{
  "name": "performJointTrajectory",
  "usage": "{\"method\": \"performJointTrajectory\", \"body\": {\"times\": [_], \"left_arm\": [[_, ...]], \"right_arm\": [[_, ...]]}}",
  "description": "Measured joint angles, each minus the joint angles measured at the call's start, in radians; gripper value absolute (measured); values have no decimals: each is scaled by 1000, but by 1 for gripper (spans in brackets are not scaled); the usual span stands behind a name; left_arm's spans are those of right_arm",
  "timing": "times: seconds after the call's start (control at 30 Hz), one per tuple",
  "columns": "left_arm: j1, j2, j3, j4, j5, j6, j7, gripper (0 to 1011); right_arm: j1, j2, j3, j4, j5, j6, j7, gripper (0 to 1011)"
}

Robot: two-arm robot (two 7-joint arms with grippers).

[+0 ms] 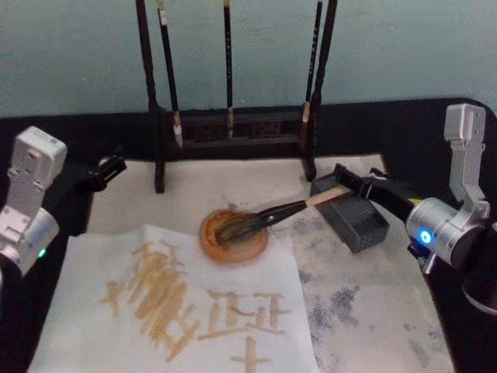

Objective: Pick up the brush from the inkstone, write on the paper, then place the brush back to its original position.

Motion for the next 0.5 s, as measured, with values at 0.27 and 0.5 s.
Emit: {"method": "performJointTrajectory", "body": {"times": [0.27,0.5], "left_arm": [[0,0,0,0,0,0,0,1002],[0,0,0,0,0,0,0,1002]], "right_arm": [[9,-1,7,-21,-21,4,4,1001],[7,-1,15,-38,-40,2,13,1001]]}}
